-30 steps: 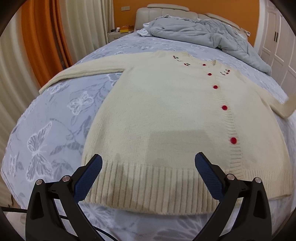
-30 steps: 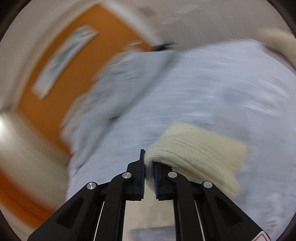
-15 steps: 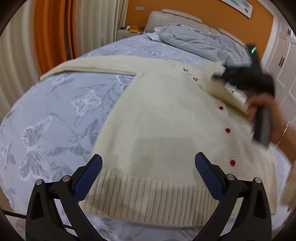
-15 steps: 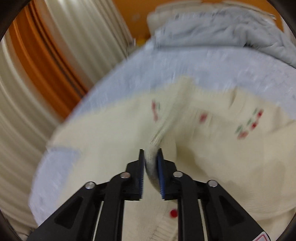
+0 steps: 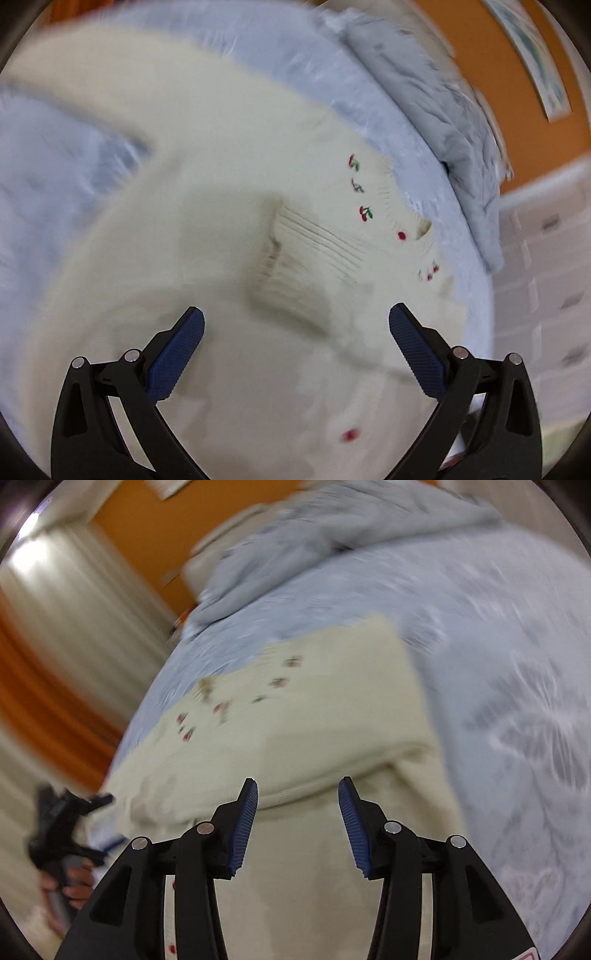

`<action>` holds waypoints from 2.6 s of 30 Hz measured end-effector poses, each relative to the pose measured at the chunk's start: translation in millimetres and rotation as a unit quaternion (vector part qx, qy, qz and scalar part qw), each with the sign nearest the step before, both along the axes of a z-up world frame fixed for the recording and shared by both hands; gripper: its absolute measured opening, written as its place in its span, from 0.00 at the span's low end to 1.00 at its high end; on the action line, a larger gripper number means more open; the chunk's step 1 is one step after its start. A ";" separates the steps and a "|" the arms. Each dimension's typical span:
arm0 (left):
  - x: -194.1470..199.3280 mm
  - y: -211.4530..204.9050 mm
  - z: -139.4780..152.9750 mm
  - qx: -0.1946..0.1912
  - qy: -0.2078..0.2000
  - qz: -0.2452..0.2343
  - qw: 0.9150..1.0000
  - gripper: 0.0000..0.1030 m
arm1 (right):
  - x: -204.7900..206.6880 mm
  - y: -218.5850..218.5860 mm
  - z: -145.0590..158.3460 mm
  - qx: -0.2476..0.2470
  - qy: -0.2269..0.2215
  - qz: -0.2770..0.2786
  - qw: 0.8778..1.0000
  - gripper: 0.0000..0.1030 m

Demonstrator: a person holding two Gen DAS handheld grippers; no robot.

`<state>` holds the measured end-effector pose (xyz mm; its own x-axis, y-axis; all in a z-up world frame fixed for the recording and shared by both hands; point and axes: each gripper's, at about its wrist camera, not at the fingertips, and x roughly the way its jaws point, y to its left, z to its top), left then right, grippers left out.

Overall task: Fold small clothes
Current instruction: 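Lift the sleeve with the right tool and lay it across the cardigan body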

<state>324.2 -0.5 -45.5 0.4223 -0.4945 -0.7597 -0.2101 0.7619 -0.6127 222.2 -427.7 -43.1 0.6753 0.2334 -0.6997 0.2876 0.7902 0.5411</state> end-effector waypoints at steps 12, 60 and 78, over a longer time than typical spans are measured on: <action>35.0 -41.0 79.8 0.014 -0.152 -0.042 0.987 0.08 | 19.5 -32.8 -6.7 0.091 -0.078 -0.076 0.990 0.11; 8.1 152.3 6.6 0.011 -0.149 0.172 0.974 0.80 | -51.2 83.0 -38.3 -0.176 0.033 0.019 0.984 0.18; 51.6 253.9 79.2 0.020 -0.173 0.272 0.946 0.07 | -60.5 78.0 -52.3 -0.137 0.010 -0.002 0.991 0.22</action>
<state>375.8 253.3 33.8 0.8330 -0.1055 -0.5432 -0.3705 0.6227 -0.6892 161.7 -349.7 -95.4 0.6611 0.0310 -0.7497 0.2991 0.9055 0.3012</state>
